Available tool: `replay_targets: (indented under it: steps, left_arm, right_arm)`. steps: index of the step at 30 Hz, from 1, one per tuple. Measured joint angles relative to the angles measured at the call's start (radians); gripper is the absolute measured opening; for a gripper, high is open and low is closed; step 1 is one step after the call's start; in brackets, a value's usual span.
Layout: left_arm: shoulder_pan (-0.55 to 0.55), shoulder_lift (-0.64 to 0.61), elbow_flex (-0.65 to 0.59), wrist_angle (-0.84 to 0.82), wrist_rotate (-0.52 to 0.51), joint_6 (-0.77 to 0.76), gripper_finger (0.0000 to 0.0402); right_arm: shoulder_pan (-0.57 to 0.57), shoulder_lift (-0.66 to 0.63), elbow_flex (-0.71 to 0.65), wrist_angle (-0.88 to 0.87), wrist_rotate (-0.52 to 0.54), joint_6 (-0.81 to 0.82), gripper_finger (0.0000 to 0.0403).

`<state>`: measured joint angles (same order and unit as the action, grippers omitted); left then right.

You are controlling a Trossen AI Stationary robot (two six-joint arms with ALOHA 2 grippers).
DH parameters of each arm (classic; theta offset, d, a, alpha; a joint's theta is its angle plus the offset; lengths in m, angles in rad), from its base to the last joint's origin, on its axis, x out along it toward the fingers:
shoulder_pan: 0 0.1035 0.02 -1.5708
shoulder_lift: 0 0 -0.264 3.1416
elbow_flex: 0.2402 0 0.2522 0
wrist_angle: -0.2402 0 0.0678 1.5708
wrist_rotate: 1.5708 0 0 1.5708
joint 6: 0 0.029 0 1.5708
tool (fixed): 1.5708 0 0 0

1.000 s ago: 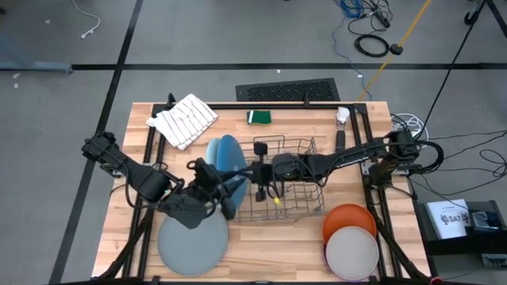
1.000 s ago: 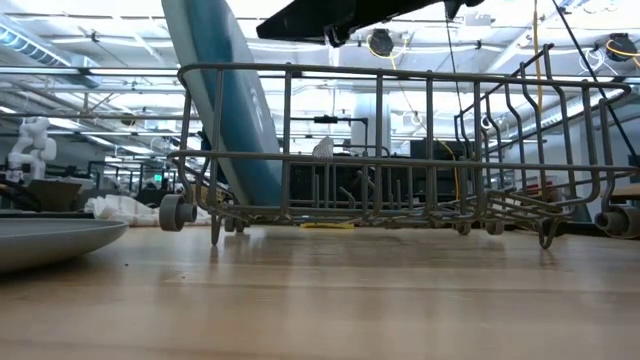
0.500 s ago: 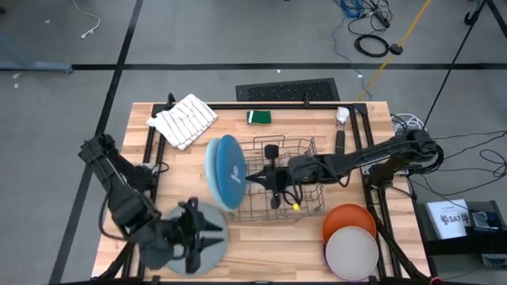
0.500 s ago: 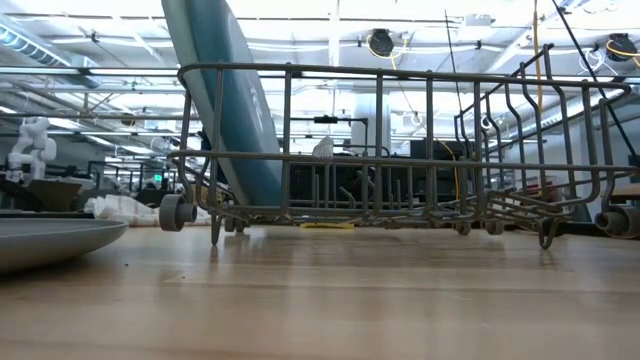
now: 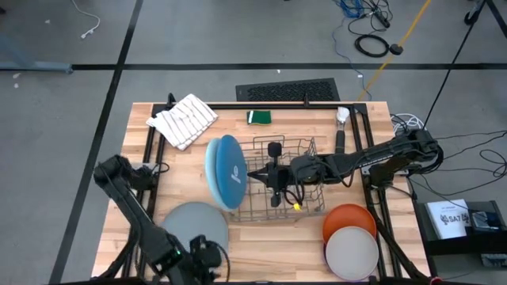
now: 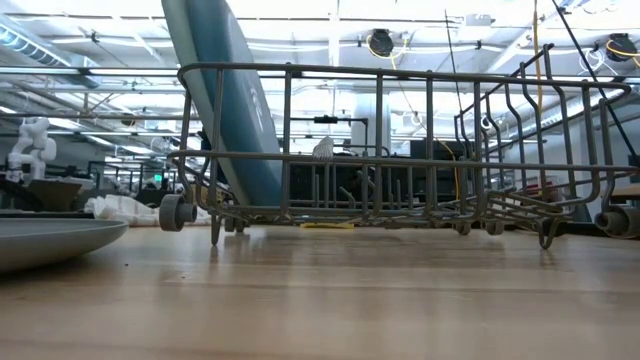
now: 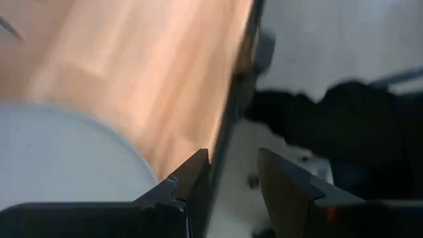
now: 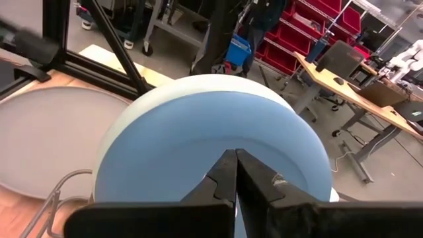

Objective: Sort dishes
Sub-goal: Put the gray plate into the dish rack

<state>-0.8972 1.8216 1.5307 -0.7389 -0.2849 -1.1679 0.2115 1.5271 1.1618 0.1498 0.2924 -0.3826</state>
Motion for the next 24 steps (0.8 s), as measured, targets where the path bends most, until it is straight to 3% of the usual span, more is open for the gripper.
replay_targets:
  steps: [12,24]
  left_arm:
    - [-0.022,0.21,0.0,0.014,0.094,-0.058,0.013]
    - [-0.027,0.222,0.0,-0.13,0.155,-0.114,0.013]
  right_arm:
    - [0.0,-0.004,0.0,0.004,0.003,-0.022,0.0]
    - [0.0,-0.004,0.0,0.003,0.002,-0.011,0.0]
